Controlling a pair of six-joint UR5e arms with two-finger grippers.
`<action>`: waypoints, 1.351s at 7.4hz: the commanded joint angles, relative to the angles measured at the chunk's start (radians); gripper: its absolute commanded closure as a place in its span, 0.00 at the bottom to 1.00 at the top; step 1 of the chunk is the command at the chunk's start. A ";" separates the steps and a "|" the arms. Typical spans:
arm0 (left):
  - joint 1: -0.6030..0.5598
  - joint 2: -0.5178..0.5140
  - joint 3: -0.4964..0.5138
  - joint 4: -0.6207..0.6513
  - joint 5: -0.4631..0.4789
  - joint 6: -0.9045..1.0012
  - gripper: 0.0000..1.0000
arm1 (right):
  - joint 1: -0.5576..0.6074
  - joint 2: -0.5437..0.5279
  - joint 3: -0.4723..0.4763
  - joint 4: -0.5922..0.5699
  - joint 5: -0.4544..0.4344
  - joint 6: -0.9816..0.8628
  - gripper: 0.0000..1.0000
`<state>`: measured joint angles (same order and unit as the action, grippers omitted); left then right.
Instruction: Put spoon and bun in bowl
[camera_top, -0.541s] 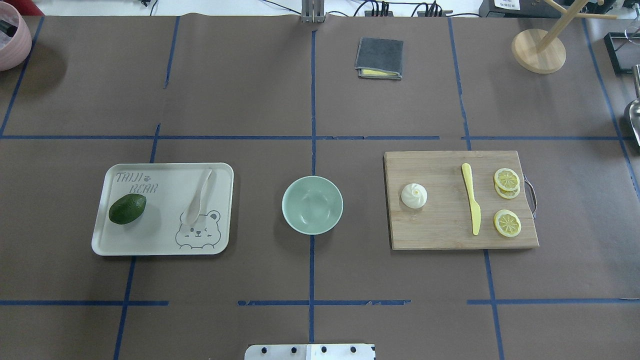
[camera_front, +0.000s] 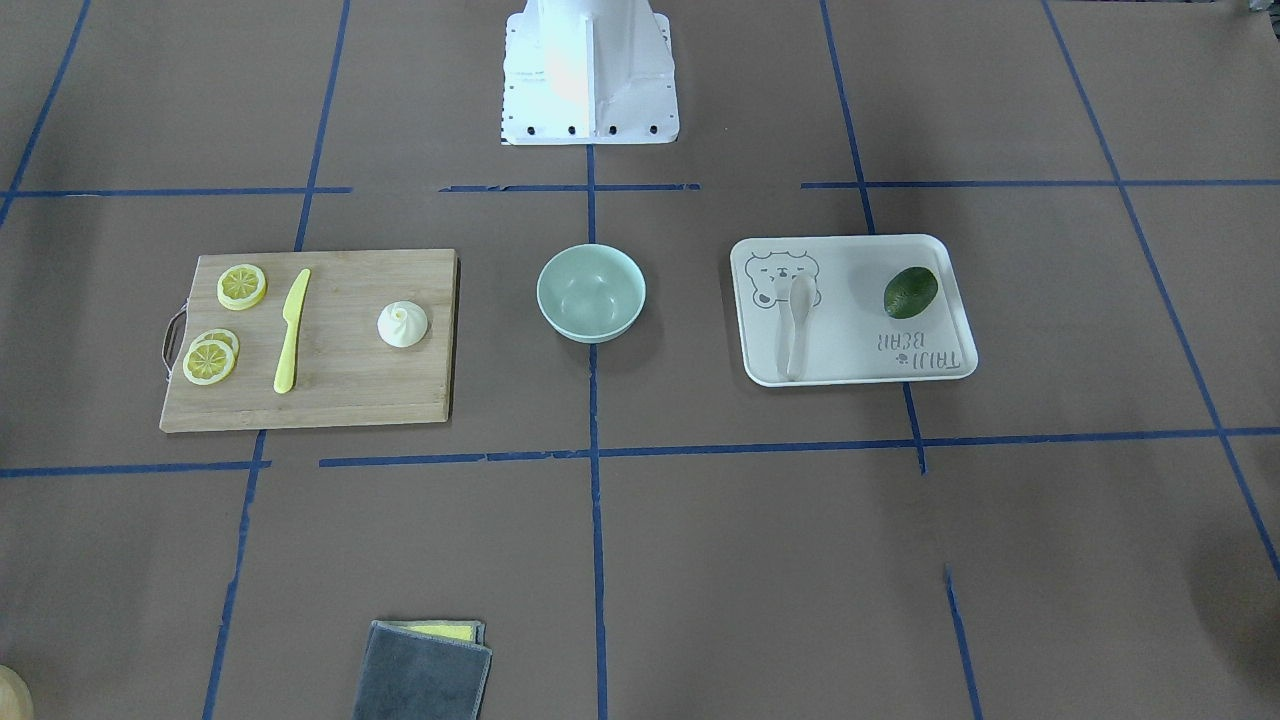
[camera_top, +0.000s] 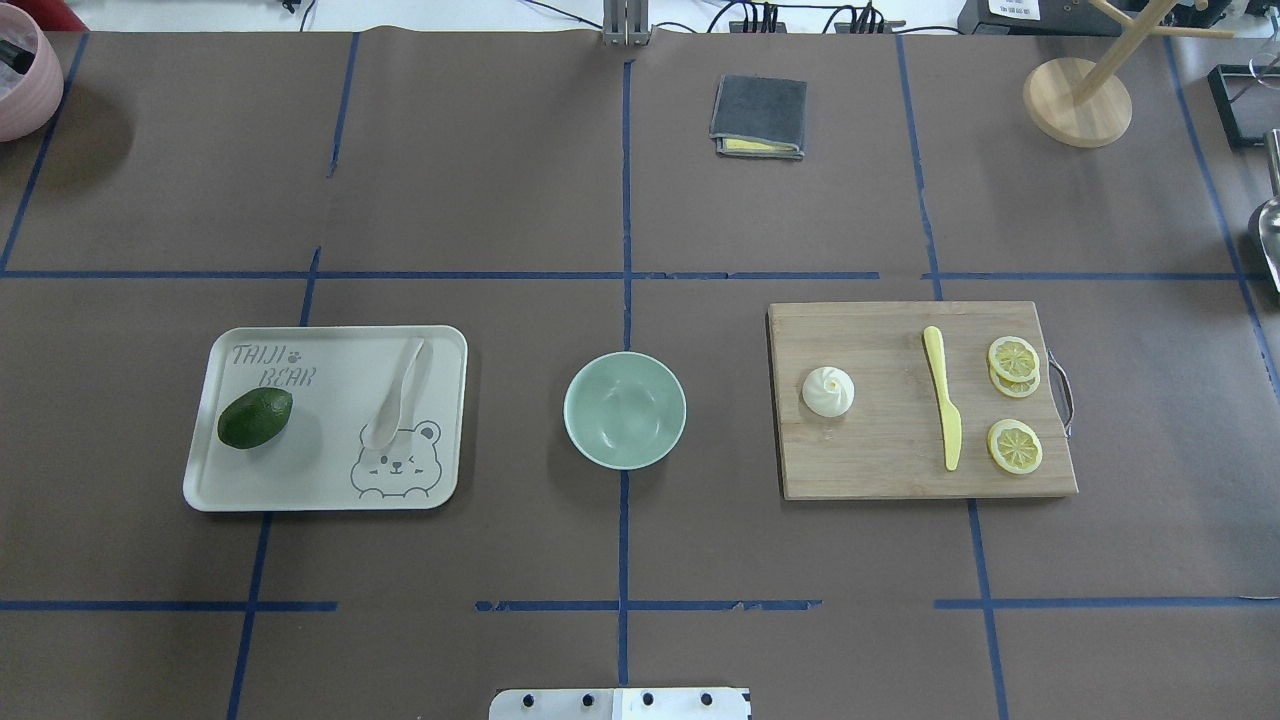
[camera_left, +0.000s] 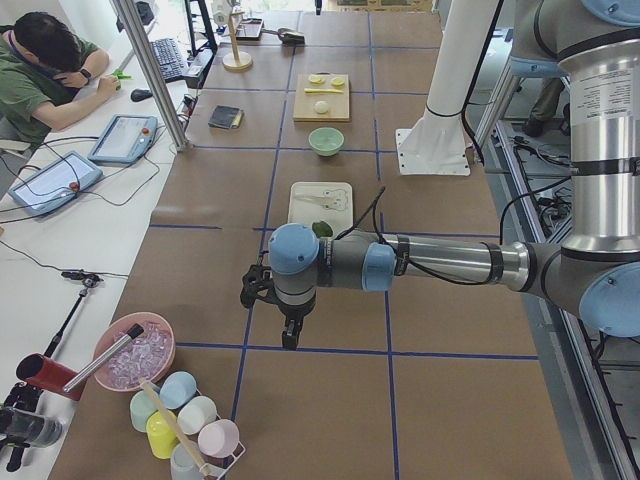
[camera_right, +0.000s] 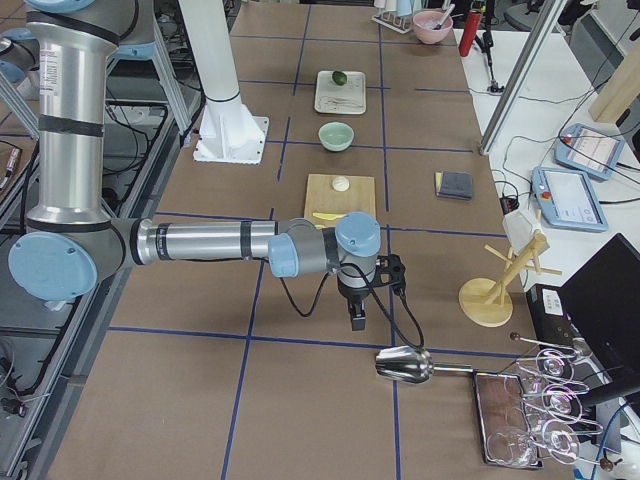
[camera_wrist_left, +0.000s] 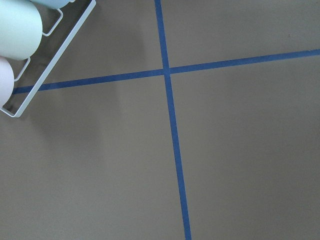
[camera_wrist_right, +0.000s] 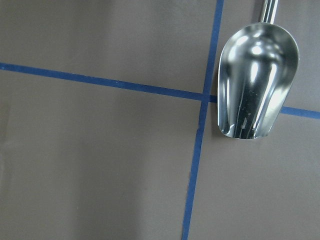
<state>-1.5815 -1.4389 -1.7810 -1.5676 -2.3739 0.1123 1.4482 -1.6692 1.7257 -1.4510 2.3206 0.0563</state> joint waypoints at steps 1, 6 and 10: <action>0.006 -0.008 -0.012 -0.119 -0.004 0.000 0.00 | -0.052 0.037 0.012 0.010 -0.001 0.010 0.00; 0.041 -0.054 0.029 -0.798 0.004 -0.013 0.00 | -0.061 0.152 0.014 0.106 0.003 0.075 0.00; 0.289 -0.185 -0.013 -0.830 0.062 -0.470 0.00 | -0.060 0.151 -0.002 0.170 0.023 0.102 0.00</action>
<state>-1.3894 -1.5845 -1.7685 -2.3956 -2.3560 -0.2132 1.3876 -1.5194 1.7236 -1.2873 2.3368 0.1553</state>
